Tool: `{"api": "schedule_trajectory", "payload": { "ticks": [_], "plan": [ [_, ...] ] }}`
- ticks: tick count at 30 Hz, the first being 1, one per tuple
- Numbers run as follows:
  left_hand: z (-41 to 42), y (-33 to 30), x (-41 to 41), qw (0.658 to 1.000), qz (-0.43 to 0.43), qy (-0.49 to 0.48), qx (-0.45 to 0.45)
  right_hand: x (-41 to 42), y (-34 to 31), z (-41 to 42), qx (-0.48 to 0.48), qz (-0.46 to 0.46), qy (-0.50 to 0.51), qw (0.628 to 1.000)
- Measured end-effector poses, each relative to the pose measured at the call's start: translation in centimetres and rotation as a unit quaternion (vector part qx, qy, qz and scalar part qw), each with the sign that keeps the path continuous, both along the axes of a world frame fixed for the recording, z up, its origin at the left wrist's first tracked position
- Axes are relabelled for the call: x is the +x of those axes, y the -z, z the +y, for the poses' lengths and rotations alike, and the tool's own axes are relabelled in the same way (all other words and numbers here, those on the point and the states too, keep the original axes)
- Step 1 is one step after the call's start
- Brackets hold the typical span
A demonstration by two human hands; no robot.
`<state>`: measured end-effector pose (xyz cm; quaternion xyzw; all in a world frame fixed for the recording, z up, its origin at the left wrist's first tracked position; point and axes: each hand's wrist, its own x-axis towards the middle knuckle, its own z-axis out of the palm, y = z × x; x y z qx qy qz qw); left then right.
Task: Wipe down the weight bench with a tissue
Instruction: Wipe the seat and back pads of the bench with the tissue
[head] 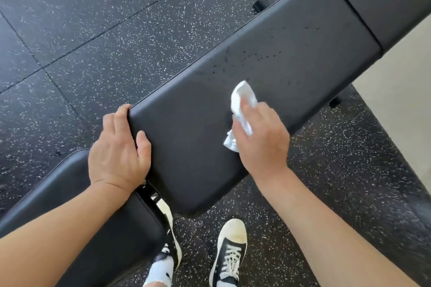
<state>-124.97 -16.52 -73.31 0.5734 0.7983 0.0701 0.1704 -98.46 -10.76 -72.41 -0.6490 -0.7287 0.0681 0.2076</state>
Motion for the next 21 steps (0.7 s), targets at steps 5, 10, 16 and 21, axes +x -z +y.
{"api": "schedule_trajectory", "payload": {
  "ticks": [5,10,16,21],
  "plan": [
    [-0.1,0.1,-0.6,0.999,-0.028,0.017,-0.014,-12.2,-0.8,-5.3,-0.036,0.045,-0.146,0.988],
    [0.0,-1.0,-0.6,0.997,-0.065,0.018,-0.027,-9.9,-2.5,-4.0,-0.057,-0.044,-0.240,0.968],
    [-0.1,-1.2,-1.1,0.997,-0.071,0.012,-0.024,-1.6,-3.4,4.4,-0.035,-0.147,-0.112,0.982],
    [-0.2,-0.9,-1.2,0.995,-0.098,-0.006,-0.007,-8.1,-2.5,5.2,-0.074,-0.055,-0.029,0.995]
  ]
}}
